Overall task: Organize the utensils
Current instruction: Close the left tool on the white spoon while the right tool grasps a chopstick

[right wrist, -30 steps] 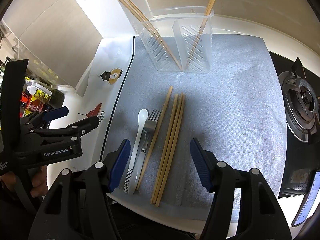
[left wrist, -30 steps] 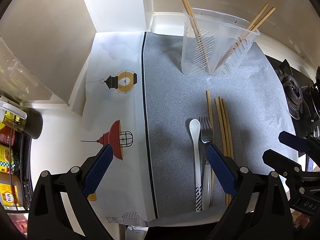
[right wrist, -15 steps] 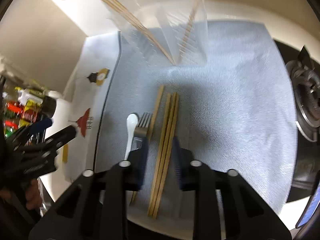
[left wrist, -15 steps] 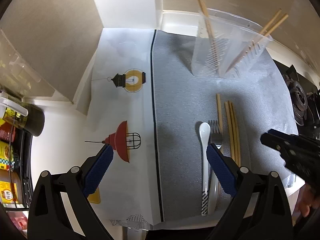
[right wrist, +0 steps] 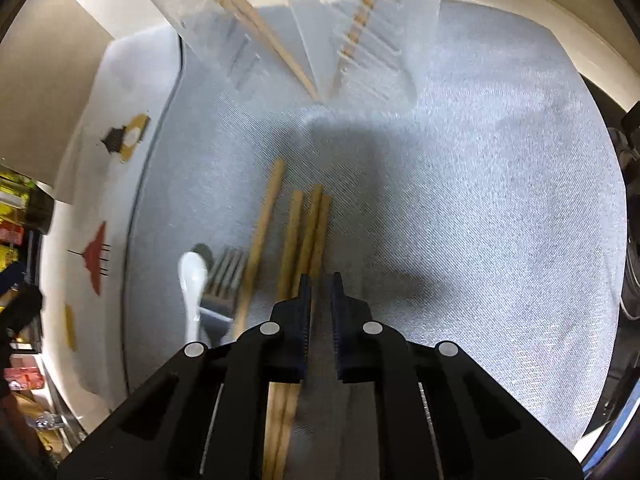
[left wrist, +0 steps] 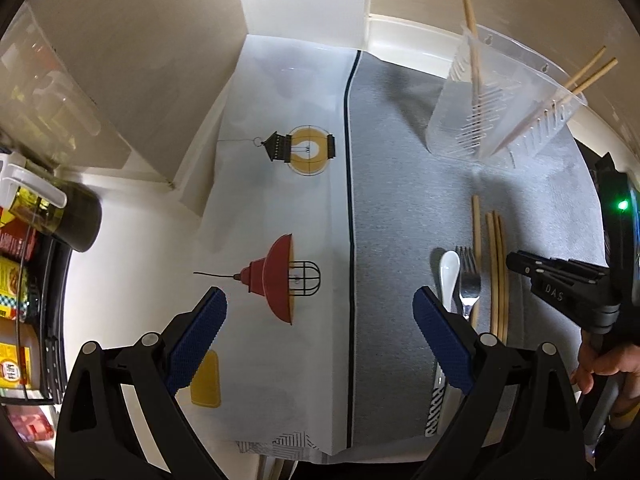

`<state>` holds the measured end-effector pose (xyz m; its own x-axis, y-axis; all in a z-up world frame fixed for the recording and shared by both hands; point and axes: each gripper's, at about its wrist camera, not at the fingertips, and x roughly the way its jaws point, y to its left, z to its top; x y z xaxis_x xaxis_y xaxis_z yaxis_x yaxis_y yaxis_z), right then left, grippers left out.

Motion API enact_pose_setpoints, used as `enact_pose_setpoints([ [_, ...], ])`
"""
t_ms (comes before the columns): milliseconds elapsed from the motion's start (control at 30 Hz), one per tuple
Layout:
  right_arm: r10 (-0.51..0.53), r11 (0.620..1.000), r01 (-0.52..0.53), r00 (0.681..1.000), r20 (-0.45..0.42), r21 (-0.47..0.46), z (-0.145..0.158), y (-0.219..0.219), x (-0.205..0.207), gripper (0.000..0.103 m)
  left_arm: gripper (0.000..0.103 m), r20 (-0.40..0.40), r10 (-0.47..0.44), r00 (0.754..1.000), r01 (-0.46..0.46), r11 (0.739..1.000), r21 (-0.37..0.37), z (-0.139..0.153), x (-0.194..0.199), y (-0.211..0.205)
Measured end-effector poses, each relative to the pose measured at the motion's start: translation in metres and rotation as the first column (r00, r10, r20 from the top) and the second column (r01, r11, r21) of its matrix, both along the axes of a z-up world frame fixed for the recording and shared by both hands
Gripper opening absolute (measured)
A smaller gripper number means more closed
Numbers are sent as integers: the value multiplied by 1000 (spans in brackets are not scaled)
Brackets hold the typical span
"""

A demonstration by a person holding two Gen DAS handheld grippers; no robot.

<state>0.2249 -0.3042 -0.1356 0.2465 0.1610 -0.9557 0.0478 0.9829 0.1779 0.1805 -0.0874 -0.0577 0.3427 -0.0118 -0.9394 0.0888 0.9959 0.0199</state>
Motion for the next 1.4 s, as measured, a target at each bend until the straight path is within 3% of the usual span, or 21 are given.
enact_pose_setpoints([
  [267,12,1000,-12,1000,-4,-10,-6,9,4,10,91,1,-22,1000,22,1000,-4,-1,2,-4],
  [433,67,991,-59,996,58,-123,-11,34,11,8,91,-3,-33,999,33,999,-2,-4,4,-7],
  [600,14,999,-12,999,50,-40,-14,19,8,6,91,0,-52,999,52,999,-18,-7,9,-11],
  [667,3,999,-2,999,49,-35,-13,10,0,6,91,7,-98,995,98,993,-71,-8,13,-16],
  [767,-21,999,22,999,42,-37,-15,-1,-10,6,86,21,-263,965,263,955,-138,-16,17,-36],
  [867,-56,998,56,998,25,-21,-22,-11,-17,6,69,21,-382,924,382,918,-107,-32,20,-55],
  [933,-66,998,66,998,25,-19,-22,-11,-20,6,64,-6,-429,903,424,896,-130,-43,25,-64],
  [1000,-69,997,69,997,26,-17,-22,-18,-26,6,56,-33,-455,890,445,881,-160,-52,30,-69],
  [1067,-75,997,75,997,25,-14,-23,-21,-29,6,55,-51,-477,877,461,868,-183,-60,35,-74],
  [1200,-86,996,86,996,22,-4,-16,-36,-31,6,43,-98,-483,870,465,871,-160,-76,42,-79],
  [1400,-87,996,87,996,20,7,-13,-48,-37,6,41,-136,-496,857,465,860,-209,-85,46,-80],
])
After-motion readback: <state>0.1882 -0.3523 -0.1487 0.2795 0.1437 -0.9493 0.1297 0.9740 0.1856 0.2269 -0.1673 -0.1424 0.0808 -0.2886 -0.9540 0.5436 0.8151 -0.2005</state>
